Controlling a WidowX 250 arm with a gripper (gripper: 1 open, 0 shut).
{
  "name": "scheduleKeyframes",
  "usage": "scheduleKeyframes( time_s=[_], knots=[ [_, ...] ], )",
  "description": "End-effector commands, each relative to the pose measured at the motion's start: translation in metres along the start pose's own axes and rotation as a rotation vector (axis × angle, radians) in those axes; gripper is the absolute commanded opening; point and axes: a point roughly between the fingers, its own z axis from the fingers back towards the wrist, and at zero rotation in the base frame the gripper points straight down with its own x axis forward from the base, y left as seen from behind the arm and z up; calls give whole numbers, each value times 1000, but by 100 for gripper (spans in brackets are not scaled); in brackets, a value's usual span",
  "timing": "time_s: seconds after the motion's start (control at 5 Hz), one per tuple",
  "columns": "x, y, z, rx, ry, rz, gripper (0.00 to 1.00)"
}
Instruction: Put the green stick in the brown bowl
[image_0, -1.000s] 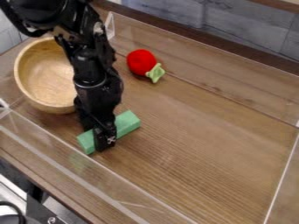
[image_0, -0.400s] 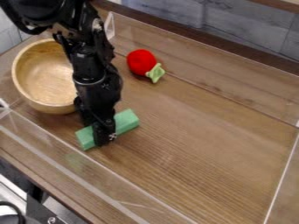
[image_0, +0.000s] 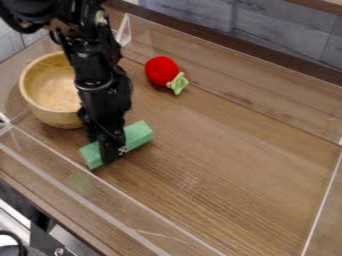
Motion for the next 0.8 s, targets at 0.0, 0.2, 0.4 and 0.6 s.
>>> scheduleKeyframes(
  time_s=[0.0, 0.2, 0.4, 0.6],
  knots=[
    [5, 13, 23, 42, -58, 2, 0],
    [3, 18, 39, 47, -76, 13, 0],
    [-3, 30, 52, 52, -86, 7, 0],
    [-7, 42, 59, 49, -90, -2, 0]
  ],
)
